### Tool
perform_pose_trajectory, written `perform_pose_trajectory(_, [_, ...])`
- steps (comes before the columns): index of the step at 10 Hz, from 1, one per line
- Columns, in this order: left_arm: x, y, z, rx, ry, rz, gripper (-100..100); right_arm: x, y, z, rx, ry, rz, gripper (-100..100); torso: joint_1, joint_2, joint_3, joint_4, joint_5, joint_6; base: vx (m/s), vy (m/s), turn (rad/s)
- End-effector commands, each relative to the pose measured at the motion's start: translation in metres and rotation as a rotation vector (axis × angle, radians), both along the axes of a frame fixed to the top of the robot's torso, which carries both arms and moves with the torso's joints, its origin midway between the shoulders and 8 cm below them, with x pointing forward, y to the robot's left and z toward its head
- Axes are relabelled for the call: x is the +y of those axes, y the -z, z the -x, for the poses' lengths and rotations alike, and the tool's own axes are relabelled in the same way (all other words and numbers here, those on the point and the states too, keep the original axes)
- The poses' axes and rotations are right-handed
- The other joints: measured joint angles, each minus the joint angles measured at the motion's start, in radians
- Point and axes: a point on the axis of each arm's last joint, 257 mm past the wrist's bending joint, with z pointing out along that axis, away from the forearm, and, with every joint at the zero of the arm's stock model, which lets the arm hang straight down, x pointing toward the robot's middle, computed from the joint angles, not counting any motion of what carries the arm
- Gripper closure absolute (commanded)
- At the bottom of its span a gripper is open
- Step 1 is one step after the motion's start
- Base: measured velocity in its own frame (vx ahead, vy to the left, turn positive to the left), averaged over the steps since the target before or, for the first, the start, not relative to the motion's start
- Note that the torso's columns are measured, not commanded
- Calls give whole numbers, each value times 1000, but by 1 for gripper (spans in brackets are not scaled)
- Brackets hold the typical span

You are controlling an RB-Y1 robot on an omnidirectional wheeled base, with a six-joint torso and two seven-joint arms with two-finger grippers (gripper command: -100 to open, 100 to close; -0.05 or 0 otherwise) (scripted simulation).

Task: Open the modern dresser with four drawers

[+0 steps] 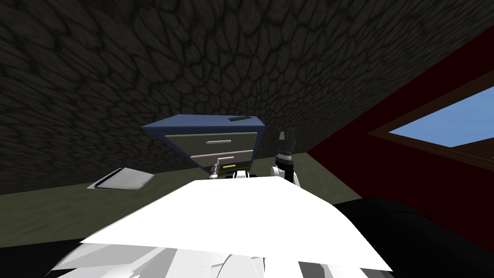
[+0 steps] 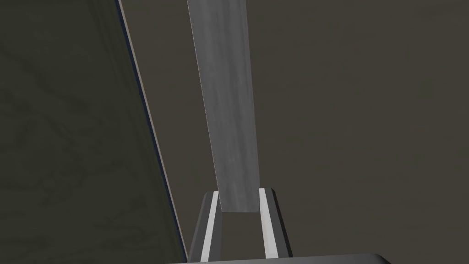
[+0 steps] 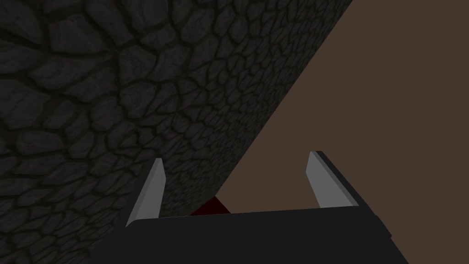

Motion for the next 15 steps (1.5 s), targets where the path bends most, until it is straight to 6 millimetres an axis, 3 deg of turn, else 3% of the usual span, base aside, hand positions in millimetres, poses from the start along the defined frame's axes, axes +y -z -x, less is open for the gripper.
perform_pose_trajectory(1, [0,1,-1,16,4,0,100,0,0,0,0,0,0,0,-1,5,2,1,-1,-1,-191,-28,15])
perform_pose_trajectory(7, [-3,2,8,34,13,0,100,0,0,0,0,0,0,0,-3,4,2,1,-1,1,-165,-29,20])
perform_pose_trajectory(8, [0,-8,-1,21,10,-2,-100,0,0,0,0,0,0,0,-3,4,2,1,0,1,-105,-21,4])
perform_pose_trajectory(15, [7,-38,-23,25,7,-2,-100,0,0,0,0,0,0,0,-4,6,3,4,-3,0,-15,-4,-2])
